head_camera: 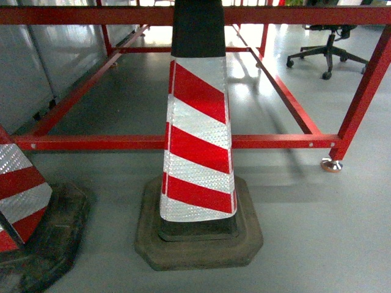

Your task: Sort blue parts and orange caps into right shelf containers

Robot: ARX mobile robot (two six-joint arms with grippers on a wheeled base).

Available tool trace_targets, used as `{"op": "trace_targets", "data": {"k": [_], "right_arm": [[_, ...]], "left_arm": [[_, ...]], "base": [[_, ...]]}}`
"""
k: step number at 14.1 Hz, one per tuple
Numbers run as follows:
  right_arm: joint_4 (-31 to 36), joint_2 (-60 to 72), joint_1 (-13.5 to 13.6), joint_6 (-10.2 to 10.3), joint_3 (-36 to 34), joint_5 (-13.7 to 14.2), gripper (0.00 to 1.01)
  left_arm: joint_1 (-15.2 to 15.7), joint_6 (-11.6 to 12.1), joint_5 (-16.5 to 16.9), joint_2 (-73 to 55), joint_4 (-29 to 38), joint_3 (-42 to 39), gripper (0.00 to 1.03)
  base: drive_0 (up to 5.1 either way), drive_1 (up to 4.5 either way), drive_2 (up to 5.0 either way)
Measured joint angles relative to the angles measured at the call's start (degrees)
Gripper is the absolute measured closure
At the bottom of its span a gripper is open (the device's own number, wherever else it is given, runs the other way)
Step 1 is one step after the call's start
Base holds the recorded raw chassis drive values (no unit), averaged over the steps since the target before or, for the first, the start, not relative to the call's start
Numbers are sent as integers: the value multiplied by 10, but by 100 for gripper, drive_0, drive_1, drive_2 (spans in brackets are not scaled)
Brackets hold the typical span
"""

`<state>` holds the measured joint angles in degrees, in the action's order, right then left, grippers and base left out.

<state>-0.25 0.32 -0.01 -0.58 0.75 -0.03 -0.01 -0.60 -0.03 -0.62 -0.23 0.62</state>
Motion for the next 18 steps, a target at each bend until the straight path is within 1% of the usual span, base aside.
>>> {"op": "trace_targets", "data": {"k": [12,18], "right_arm": [[0,0,0,0,0,0,3],[0,0,0,4,0,1,3]], "left_arm": [[0,0,-1,0,0,0,5],[0,4,0,0,0,0,5]], "base": [[0,0,0],[0,0,0]]}}
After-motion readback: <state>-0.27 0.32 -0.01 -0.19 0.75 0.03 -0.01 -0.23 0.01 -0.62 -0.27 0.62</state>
